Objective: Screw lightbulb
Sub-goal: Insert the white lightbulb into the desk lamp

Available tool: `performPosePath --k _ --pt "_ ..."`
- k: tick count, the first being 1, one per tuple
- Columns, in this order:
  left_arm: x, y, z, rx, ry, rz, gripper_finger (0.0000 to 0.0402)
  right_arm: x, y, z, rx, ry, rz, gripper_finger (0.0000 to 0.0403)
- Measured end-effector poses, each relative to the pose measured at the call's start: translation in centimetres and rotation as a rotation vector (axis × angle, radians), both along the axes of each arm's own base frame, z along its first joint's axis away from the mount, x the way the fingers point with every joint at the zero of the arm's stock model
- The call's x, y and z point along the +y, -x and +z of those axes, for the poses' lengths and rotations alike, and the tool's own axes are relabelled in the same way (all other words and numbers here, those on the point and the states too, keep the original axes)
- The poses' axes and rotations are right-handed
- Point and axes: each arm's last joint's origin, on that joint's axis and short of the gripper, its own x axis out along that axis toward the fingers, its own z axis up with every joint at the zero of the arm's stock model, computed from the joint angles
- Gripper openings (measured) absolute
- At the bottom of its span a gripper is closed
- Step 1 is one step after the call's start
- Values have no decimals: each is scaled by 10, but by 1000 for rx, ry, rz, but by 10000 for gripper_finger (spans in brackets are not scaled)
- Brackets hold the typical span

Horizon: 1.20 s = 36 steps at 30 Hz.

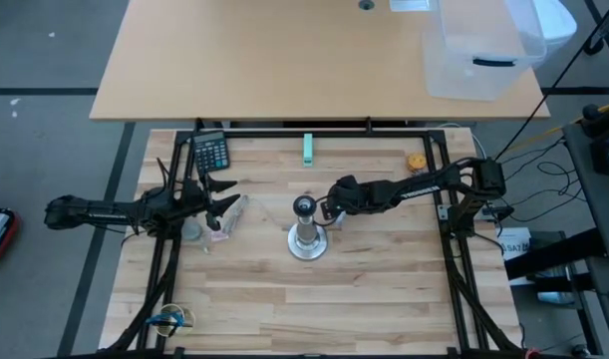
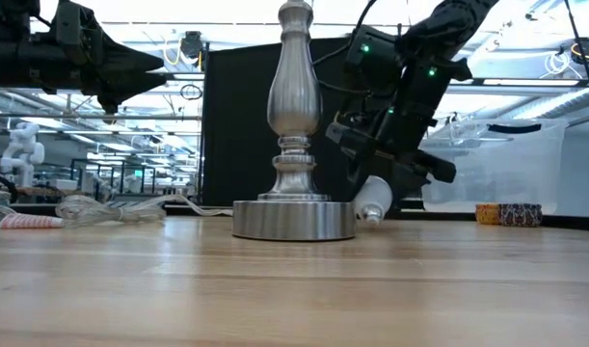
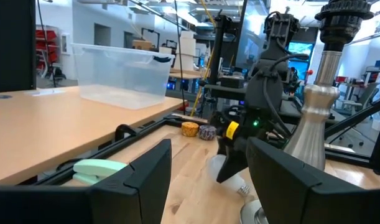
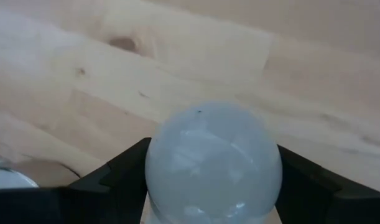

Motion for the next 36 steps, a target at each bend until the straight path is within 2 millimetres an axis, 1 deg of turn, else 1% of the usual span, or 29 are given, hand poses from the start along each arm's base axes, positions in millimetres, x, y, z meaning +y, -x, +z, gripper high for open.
performPosePath --k 3,7,12,16,22,28,32,36 --pt "0 0 0 2 0 0 210 0 0 6 -13 53 9 257" --pt "0 0 -1 7 1 0 210 -1 4 23 -44 132 15 257" --pt "0 0 -1 12 1 0 210 -2 15 57 -122 236 14 257" --pt "0 0 -1 11 1 0 210 -2 28 86 -189 307 16 257" --pt "0 0 -1 12 1 0 210 4 50 125 -288 407 60 257" --pt "0 0 -1 12 1 0 210 12 72 171 -459 569 126 258" --pt "0 0 -1 12 1 0 210 18 81 195 -548 685 195 258" --pt "0 0 -1 12 1 0 210 23 83 212 -541 761 260 258"
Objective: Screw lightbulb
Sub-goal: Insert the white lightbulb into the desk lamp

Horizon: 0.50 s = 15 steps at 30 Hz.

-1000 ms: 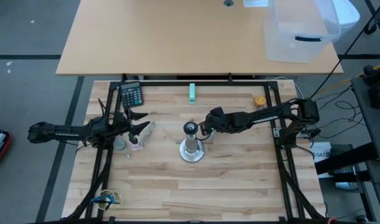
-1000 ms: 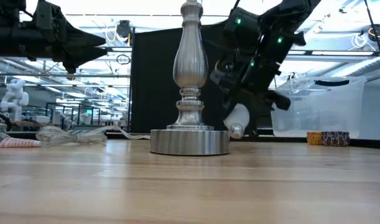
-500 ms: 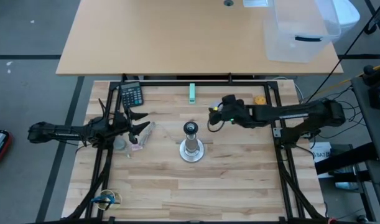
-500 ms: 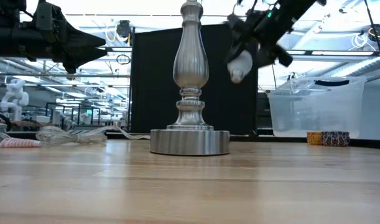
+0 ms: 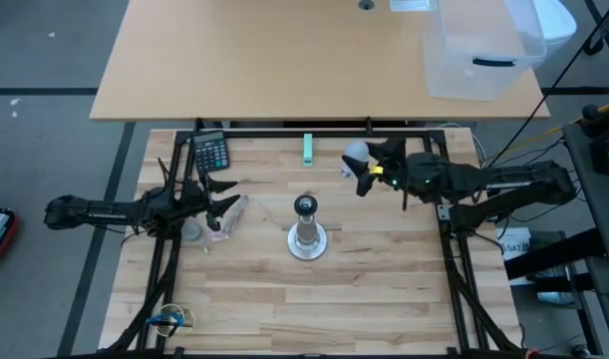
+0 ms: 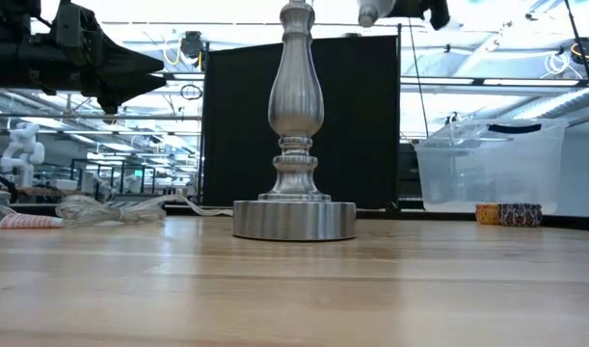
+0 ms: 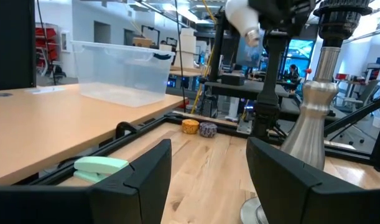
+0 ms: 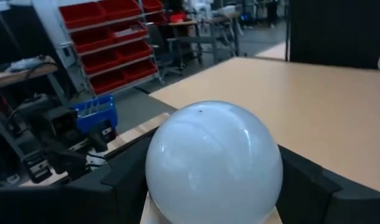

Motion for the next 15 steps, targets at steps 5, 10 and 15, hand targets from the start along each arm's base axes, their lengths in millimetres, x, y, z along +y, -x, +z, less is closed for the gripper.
performPosePath --k 5,10,15 --pt "0 0 0 -1 1 0 210 6 -3 23 1 78 54 258" --pt "0 0 0 0 1 0 210 12 -9 46 1 140 87 258" --pt "0 0 0 2 4 -1 210 21 -24 55 13 173 137 258"
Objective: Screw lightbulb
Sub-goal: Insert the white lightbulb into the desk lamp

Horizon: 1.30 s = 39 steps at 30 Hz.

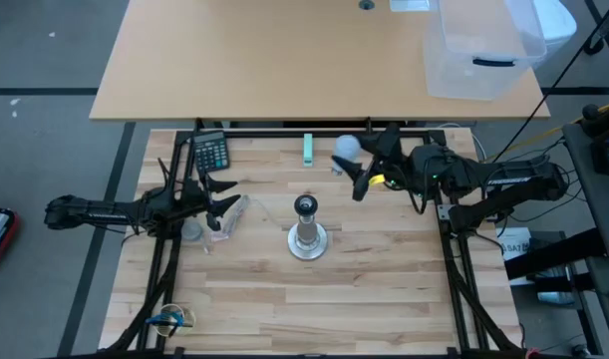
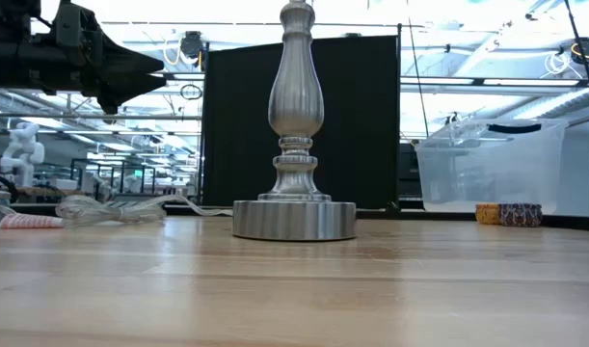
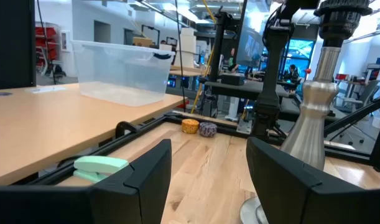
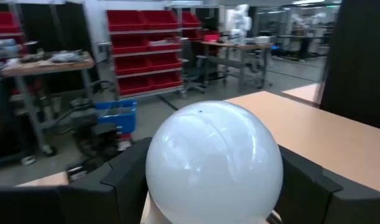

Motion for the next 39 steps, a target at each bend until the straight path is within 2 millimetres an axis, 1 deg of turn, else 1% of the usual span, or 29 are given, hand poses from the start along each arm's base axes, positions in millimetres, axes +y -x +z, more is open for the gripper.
performPosePath --k 5,12,16,19,21,28,39 --pt "0 0 -1 10 1 0 210 11 -23 2 43 52 34 258" --pt "0 0 -1 12 0 0 210 29 -47 19 51 143 111 258" --pt "0 0 -1 12 0 0 210 42 -59 16 81 188 145 258" --pt "0 0 -1 12 0 0 210 51 -67 9 118 228 170 258" --pt "0 0 -1 12 0 0 210 56 -70 6 133 248 181 258" --pt "0 0 -1 12 0 0 210 64 -68 7 132 278 195 258" --pt "0 0 -1 12 0 0 210 64 -68 6 158 321 198 258"
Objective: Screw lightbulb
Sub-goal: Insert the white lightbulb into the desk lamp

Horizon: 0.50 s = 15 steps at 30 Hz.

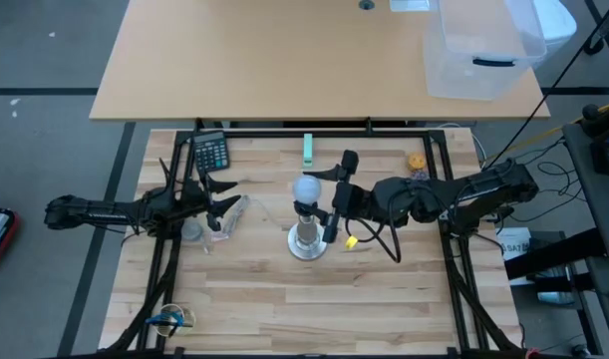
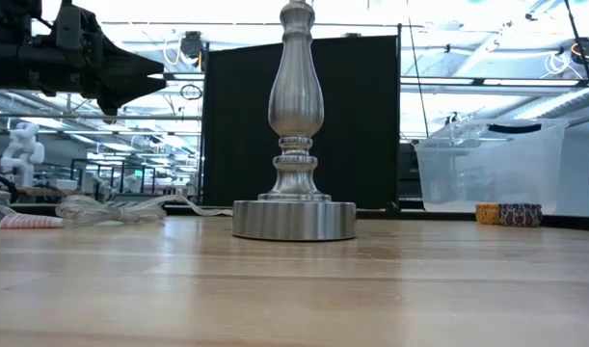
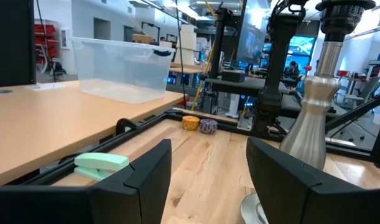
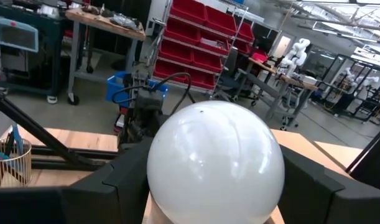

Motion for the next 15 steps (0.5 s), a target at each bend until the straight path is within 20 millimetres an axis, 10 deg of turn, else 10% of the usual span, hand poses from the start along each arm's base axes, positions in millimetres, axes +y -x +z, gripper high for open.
performPosePath --k 15 --pt "0 0 0 0 0 0 210 2 -11 -11 51 55 -23 258"
